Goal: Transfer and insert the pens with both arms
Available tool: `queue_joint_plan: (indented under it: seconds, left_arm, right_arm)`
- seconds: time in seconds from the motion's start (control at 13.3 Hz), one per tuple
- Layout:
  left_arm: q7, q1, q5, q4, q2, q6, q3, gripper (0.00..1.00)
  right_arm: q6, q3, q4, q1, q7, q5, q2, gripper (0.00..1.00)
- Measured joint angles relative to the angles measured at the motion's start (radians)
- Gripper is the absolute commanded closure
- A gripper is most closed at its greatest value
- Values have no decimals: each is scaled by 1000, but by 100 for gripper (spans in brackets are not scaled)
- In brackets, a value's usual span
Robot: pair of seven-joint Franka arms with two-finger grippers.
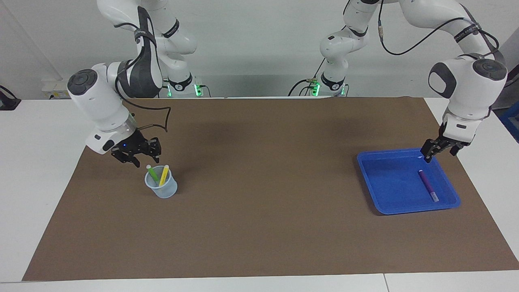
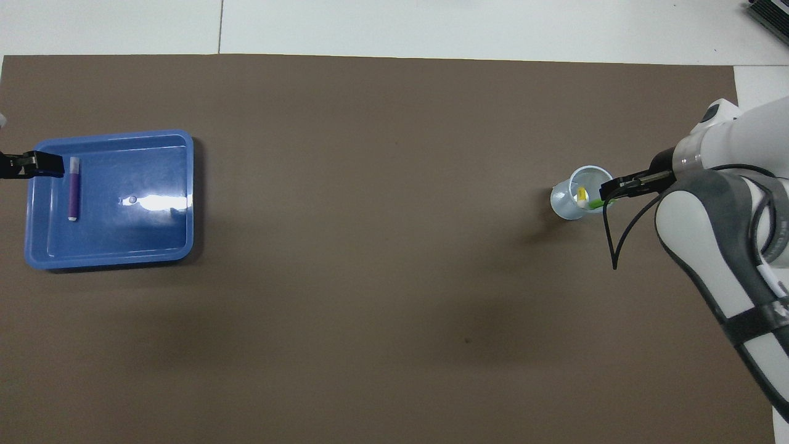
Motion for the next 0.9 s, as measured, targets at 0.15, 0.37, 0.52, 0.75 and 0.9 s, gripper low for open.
queue_joint_plan:
  seconds: [0.15, 0.37, 0.52, 0.75, 0.9]
  left_arm:
    - [45, 16, 17, 17, 58, 30, 0, 0]
    - [64, 20, 18, 51, 149, 30, -3, 0]
    - [71, 22, 18, 67, 217, 58, -5, 0]
    - [101, 40, 18, 115, 303, 86, -4, 0]
    - [109, 52, 18, 125, 315, 95, -5, 0]
  right_arm:
    - [-115, -4, 66, -3, 1, 0, -17, 29]
    - [-249, -8, 115, -13, 2, 0, -76, 15]
    - [-326, -12, 126, -16, 2, 0, -120, 0]
    - [-400, -8, 131, -13, 9, 0, -184, 0]
    - [-407, 0, 127, -7, 46, 0, -202, 0]
